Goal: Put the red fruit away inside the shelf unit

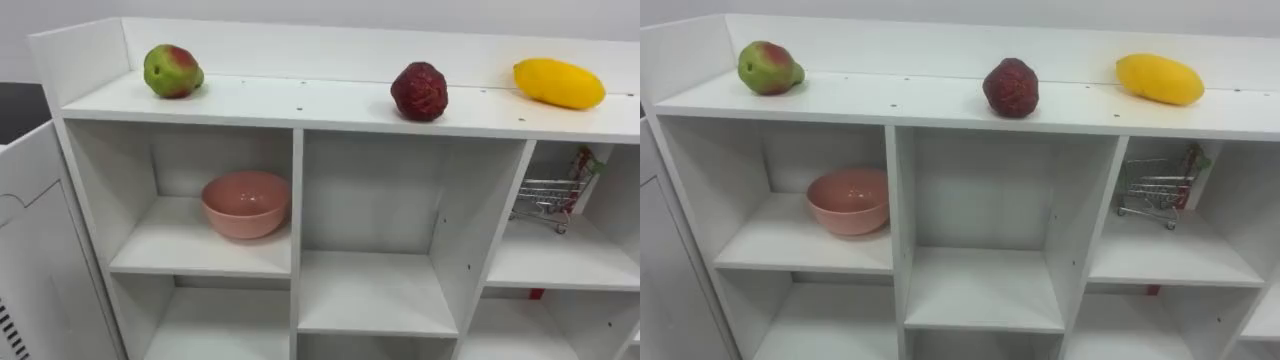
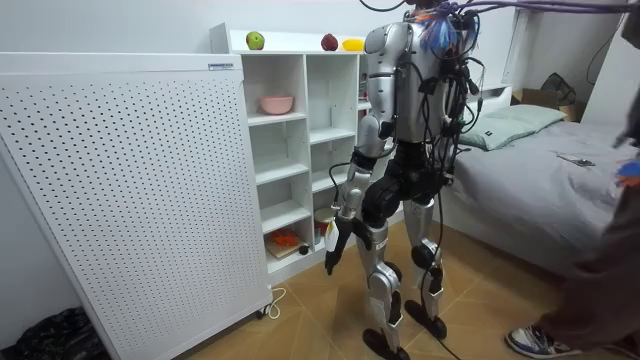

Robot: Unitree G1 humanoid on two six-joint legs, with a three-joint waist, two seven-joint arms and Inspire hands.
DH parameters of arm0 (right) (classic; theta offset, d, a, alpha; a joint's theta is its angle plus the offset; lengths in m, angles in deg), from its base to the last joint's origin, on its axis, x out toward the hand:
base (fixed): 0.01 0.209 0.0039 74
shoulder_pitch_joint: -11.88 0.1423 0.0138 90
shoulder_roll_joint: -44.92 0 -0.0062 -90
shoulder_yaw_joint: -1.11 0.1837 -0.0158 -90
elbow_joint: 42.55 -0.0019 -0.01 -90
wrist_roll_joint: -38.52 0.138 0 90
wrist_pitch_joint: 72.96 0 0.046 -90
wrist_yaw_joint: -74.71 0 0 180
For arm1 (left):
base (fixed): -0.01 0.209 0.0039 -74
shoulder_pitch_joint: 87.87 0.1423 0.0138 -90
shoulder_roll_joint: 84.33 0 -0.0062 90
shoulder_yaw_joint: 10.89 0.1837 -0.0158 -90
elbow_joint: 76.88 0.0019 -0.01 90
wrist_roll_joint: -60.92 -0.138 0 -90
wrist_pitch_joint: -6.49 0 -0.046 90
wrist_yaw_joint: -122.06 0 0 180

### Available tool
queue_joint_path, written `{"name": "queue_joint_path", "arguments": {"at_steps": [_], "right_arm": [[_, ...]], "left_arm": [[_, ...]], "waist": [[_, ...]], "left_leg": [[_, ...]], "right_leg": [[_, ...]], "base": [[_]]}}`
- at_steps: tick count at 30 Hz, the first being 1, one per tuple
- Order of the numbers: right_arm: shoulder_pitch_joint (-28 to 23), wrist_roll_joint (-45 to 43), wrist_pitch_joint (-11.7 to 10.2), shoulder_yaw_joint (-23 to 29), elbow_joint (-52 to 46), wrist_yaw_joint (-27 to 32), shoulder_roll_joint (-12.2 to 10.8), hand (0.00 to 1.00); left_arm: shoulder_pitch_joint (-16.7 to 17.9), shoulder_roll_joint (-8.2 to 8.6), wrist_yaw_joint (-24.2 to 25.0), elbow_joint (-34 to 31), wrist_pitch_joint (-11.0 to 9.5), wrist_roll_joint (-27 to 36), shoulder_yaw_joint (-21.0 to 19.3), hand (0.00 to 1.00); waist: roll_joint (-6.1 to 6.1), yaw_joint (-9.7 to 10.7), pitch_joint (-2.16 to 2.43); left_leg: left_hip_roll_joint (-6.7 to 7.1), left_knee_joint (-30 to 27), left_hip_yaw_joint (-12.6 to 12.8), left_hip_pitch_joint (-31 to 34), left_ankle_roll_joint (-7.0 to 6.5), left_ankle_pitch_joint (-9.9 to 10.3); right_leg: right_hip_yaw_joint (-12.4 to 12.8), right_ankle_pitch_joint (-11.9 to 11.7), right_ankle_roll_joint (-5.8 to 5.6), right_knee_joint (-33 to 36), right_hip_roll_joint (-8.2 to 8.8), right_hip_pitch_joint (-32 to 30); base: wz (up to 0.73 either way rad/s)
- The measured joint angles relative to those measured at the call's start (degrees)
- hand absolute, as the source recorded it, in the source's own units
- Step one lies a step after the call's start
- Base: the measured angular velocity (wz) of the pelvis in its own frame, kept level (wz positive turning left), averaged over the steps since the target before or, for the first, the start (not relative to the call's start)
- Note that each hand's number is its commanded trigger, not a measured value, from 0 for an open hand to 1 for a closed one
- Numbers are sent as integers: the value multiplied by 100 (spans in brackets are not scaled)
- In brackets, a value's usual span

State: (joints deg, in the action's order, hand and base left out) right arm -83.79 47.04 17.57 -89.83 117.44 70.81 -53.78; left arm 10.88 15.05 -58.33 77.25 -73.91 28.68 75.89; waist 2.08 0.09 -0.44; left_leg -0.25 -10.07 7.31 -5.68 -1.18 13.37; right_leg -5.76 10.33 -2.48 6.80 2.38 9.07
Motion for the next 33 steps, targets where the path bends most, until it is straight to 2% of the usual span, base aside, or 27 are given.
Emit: {"name": "queue_joint_path", "arguments": {"at_steps": [12, 14, 20, 25, 27, 30, 33], "right_arm": [[-4, 68, -42, 7, -7, 36, -13, 0], [-20, 282, -41, 7, 4, 91, -26, 0], [-126, 939, -31, 204, 42, 371, -50, 0], [-149, 1336, 31, 807, 46, 668, -42, 0], [-113, 1481, 34, 1004, -80, 878, -41, 0], [2, 1681, 32, 1374, -215, 1230, -34, 0], [248, 1752, 13, 1583, -597, 1601, -33, 0]], "left_arm": [[91, 1, -18, -14, -11, 1, -9, 0], [106, 2, -24, -14, -12, 7, -7, 0], [100, 5, -215, -14, -60, 8, -46, 0], [211, 63, -405, -15, -171, 5, -238, 0], [224, 59, -448, -8, -176, 8, -251, 0], [324, 61, -448, -4, -216, 9, -310, 0], [387, 60, -445, -11, -254, 14, -400, 0]], "waist": [[-7, 106, 7], [-9, 120, 6], [-54, 157, 10], [-97, 227, 31], [-95, 293, 29], [-73, 294, -4], [-51, 275, -4]], "left_leg": [[1, -31, 10, -10, 0, 0], [1, -31, 8, -36, 0, 0], [-5, -22, 20, -87, 0, 0], [-6, -28, 25, -103, -2, -1], [-4, -32, 29, -117, -2, -1], [-7, 0, 31, -237, -2, -1], [5, 52, 3, -266, -9, 4]], "right_leg": [[8, 0, 0, 5, 2, 8], [99, 0, 0, 4, 1, 9], [53, 0, 0, 27, 0, 19], [87, 0, 0, 98, -6, 30], [68, 0, 0, 97, -4, 46], [93, 0, -1, 91, -9, 104], [85, 0, 0, 97, -26, 96]], "base": [[0], [-2], [-2], [-4], [0], [-4], [-23]]}}
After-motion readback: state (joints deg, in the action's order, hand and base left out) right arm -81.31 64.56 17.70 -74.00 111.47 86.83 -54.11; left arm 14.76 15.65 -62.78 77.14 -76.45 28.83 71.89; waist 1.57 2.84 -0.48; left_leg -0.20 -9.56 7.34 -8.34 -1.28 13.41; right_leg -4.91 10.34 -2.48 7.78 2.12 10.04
